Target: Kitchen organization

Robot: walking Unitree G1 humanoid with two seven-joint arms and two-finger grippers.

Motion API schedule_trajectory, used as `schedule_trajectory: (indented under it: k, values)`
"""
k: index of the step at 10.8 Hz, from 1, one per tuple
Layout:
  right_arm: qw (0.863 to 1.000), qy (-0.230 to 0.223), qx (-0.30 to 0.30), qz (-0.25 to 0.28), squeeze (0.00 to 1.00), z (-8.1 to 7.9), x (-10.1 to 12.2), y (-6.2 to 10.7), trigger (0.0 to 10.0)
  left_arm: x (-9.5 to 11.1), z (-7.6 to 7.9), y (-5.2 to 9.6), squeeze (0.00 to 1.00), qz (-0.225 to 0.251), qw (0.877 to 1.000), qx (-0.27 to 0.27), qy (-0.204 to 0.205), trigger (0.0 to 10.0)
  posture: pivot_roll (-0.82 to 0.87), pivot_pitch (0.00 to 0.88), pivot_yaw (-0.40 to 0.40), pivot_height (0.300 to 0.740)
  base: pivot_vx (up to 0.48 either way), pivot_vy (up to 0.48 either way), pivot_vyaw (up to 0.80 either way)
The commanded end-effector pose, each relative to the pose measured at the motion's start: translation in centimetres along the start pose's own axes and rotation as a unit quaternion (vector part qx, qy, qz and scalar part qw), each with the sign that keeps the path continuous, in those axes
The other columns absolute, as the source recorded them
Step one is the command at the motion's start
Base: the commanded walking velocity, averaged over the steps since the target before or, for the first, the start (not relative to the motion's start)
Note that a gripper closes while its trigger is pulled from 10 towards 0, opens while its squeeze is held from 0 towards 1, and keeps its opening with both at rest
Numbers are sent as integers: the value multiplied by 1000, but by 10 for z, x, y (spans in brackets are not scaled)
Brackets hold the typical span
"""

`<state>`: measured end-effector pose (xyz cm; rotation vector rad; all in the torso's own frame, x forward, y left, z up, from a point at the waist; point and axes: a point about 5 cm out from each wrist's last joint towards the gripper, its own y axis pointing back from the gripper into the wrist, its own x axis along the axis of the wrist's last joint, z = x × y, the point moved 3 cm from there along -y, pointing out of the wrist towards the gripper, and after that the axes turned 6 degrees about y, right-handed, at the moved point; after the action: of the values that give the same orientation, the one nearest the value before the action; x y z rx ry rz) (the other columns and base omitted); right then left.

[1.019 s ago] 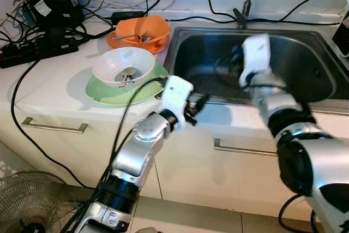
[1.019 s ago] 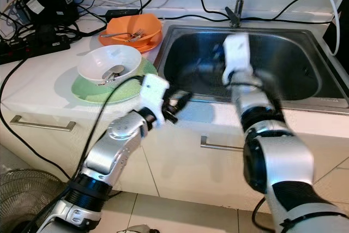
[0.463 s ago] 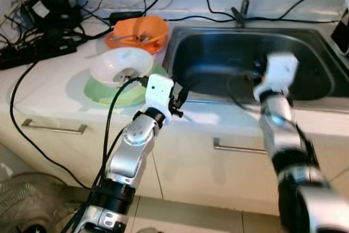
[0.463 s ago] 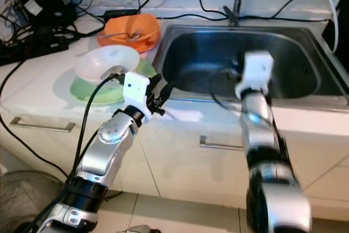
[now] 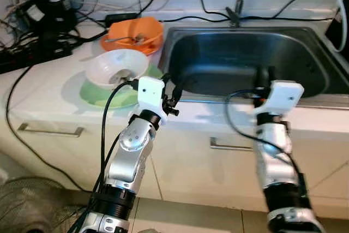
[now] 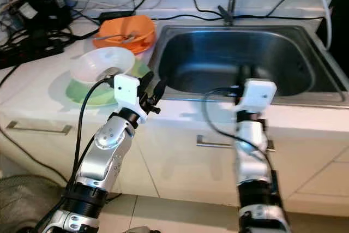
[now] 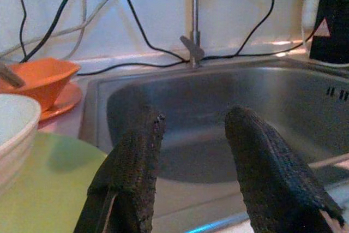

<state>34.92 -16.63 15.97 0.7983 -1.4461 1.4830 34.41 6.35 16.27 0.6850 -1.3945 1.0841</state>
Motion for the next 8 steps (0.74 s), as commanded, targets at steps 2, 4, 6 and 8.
schedule_trajectory:
  k: [2, 4, 6, 8]
  values:
    - [1000, 0, 7, -8, 0, -9, -4, 12, 10000, -8, -9, 7, 0, 7, 1000, 27, -11, 10000, 60, 0, 96, 740, 0, 0, 0]
    - [1000, 1, 10, -20, 0, -13, -9, 17, 10000, -9, -13, 10, 0, 25, 998, 43, -24, 10000, 58, 0, 96, 740, 0, 0, 0]
    - [1000, 0, 7, -23, 0, -17, -8, 16, 10000, -10, -12, 8, 0, 37, 998, 48, -25, 10000, 56, 0, 96, 740, 0, 0, 0]
    - [1000, 4, 13, -20, 0, -21, -6, 15, 10000, -6, -6, 6, 0, 51, 997, 41, -28, 10000, 58, 0, 95, 740, 0, 0, 0]
